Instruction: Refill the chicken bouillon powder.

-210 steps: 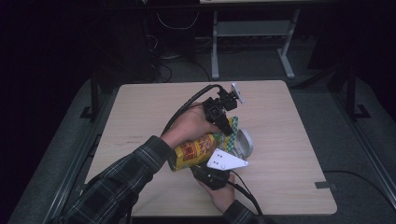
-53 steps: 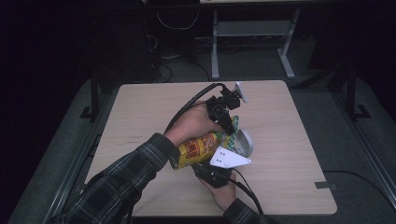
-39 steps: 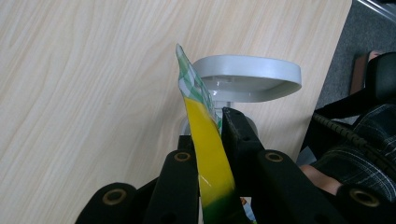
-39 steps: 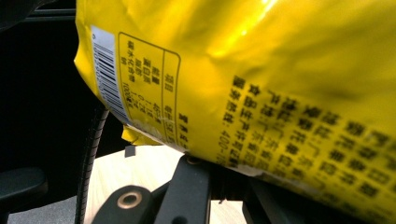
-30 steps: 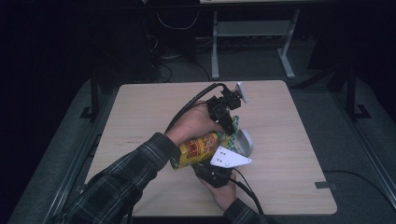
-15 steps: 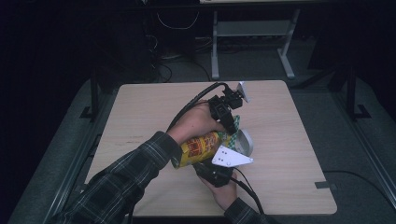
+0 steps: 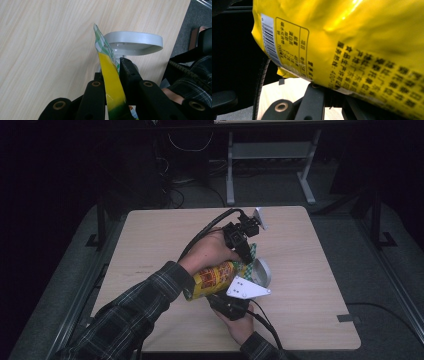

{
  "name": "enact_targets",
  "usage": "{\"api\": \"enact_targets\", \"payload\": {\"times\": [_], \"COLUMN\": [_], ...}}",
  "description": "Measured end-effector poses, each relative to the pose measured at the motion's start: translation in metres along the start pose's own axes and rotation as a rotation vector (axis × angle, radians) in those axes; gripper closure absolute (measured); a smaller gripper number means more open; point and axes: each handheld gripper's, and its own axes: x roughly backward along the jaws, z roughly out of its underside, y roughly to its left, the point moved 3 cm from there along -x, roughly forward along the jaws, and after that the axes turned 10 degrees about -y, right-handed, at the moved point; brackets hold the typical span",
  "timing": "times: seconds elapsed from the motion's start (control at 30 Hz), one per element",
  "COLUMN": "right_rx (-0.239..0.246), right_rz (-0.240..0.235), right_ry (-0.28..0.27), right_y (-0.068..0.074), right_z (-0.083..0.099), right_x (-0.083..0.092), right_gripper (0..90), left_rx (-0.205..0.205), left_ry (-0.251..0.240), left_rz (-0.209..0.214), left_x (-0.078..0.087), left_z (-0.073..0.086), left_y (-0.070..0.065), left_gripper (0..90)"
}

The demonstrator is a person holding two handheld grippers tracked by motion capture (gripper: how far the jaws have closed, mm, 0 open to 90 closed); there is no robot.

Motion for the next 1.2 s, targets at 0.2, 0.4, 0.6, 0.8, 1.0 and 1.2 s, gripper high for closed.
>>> {"api": "enact_targets", "payload": {"times": [0.2, 0.4, 0.6, 0.8, 1.0, 1.2], "right_rx": [-0.004, -0.005, -0.006, -0.006, -0.006, -0.006], "right_rz": [0.001, 0.001, 0.0, 0.001, 0.0, 0.0], "right_ry": [0.001, -0.001, -0.002, -0.001, -0.001, -0.001], "right_y": [-0.0006, -0.0004, 0.0, -0.0002, -0.0002, -0.0003], "right_z": [-0.0001, -0.0003, -0.0004, -0.0005, -0.0004, -0.0003], "right_x": [0.0004, 0.0002, 0.0002, 0.0004, 0.0001, 0.0], "right_gripper": [90.0, 90.0, 90.0, 90.0, 90.0, 90.0], "left_rx": [0.0, 0.001, -0.003, -0.001, 0.001, 0.003], "left_ry": [-0.001, 0.002, 0.005, 0.004, 0.005, 0.005], "left_rz": [-0.001, -0.001, -0.001, 0.0, -0.001, -0.002], "left_x": [-0.0008, -0.0008, -0.001, -0.0014, -0.0016, -0.0018], "left_z": [-0.0007, -0.0006, -0.0006, -0.0007, -0.0005, -0.0004], "left_y": [-0.0003, -0.0008, -0.0009, -0.0011, -0.001, -0.001], "left_gripper": [80.9, 80.9, 80.9, 81.0, 80.9, 80.9]}}
